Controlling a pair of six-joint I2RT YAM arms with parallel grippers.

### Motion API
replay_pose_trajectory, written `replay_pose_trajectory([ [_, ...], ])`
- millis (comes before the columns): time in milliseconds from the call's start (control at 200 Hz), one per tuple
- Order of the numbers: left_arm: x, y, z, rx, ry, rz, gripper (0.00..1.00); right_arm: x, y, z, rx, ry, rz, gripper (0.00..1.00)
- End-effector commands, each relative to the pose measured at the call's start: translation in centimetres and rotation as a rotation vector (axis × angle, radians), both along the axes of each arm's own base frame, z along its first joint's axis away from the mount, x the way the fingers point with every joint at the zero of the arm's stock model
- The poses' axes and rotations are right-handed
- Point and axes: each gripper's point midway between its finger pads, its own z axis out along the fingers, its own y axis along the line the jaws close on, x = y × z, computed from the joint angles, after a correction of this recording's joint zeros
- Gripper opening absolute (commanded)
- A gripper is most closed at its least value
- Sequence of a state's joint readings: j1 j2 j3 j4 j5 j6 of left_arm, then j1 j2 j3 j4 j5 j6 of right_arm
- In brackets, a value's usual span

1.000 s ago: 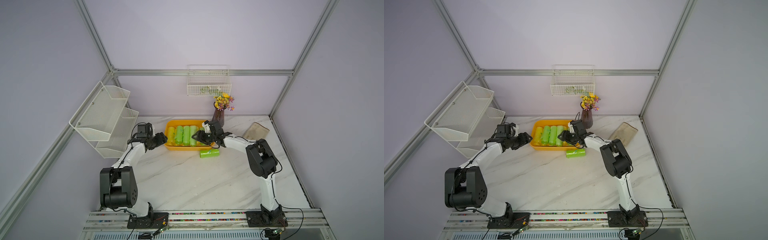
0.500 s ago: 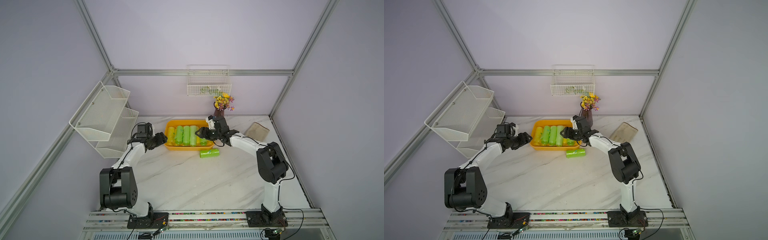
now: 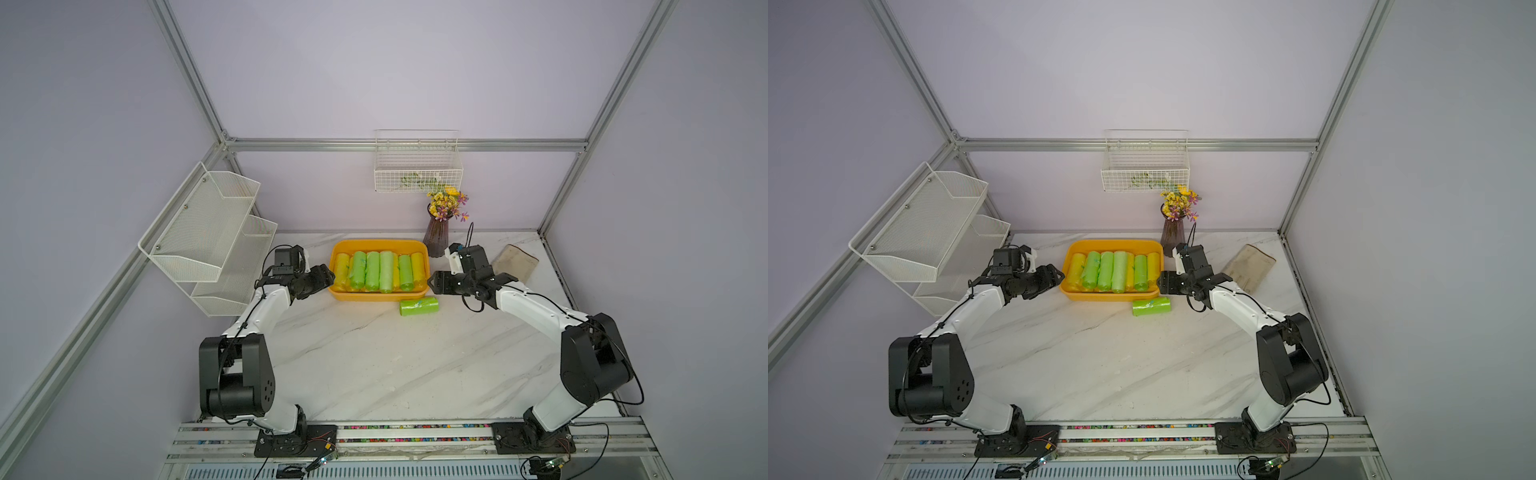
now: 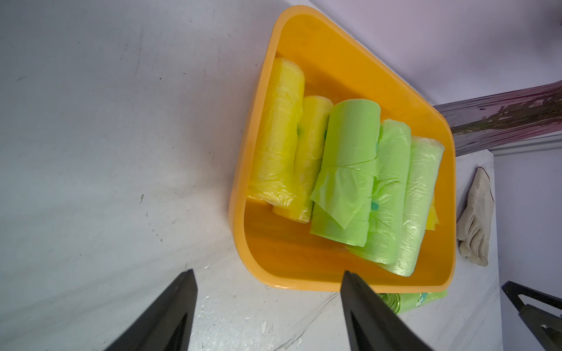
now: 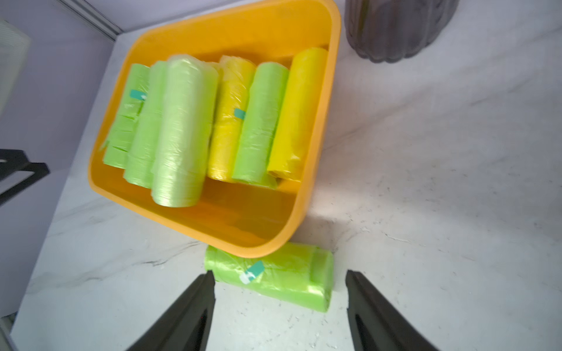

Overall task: Put the roll of trash bags into the storage box
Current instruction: Place the roll of trash bags in the storage box, then move the roll of trash bags to the center of the board.

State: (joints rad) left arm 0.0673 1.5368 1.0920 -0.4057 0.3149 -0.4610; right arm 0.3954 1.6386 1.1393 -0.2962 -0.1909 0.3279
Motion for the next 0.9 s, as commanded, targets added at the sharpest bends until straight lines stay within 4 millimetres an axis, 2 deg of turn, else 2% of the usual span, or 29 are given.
replay_pose_trajectory([
  [0,1.0,0.2,2.2,-0.004,-0.067,-0.004,0.75,-0.2,-1.0,-1.9,-0.070,0.035,0.020,0.73],
  [385,0.6,0.2,2.4,-0.001,-0.071,-0.002,0.75,0.1,0.4,-6.9,0.070,0.136,0.063,0.72],
  [595,0.7,0.2,2.5,-0.001,-0.071,-0.001,0.75,0.5,0.4,-7.4,0.087,0.130,0.068,0.71],
  [765,0.7,0.2,2.5,-0.002,-0.072,0.000,0.75,0.7,1.5,-7.4,0.124,0.133,0.118,0.71],
  [895,0.7,0.2,2.4,-0.001,-0.070,-0.001,0.75,0.8,2.2,-8.2,0.149,0.158,0.148,0.69],
])
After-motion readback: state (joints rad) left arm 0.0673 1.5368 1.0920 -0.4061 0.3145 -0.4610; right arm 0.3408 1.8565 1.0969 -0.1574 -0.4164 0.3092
